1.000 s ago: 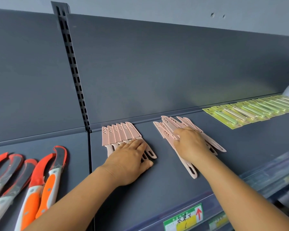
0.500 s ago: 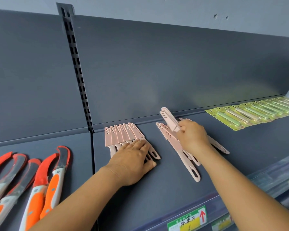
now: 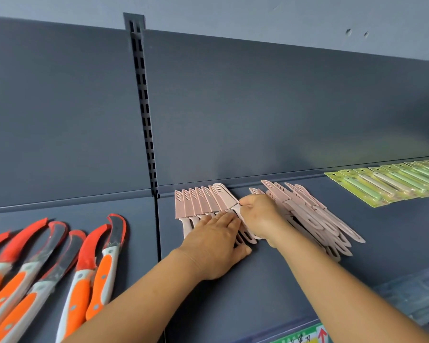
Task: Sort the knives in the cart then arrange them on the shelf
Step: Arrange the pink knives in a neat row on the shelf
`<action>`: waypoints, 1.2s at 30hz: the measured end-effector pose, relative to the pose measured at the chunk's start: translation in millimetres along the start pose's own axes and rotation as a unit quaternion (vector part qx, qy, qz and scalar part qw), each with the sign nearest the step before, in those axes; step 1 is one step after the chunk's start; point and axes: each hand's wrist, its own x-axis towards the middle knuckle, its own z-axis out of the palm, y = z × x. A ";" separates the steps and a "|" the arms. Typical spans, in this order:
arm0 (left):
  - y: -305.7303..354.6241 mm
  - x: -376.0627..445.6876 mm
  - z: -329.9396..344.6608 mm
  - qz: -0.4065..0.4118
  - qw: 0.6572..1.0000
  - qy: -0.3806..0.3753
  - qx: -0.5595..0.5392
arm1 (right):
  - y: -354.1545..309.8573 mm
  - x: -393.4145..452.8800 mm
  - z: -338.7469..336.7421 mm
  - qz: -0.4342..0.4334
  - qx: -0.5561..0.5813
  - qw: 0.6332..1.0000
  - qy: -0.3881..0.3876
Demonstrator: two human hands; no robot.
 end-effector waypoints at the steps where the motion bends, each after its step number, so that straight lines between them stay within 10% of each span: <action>1: 0.2 0.1 -0.2 -0.001 1.000 -0.002 -0.001 | 0.4 0.1 0.4 -0.005 -0.021 1.000 -0.005; 36: -0.6 2.0 2.7 -0.005 1.000 -0.005 0.010 | 4.7 1.8 -1.0 -0.036 -0.227 0.970 0.079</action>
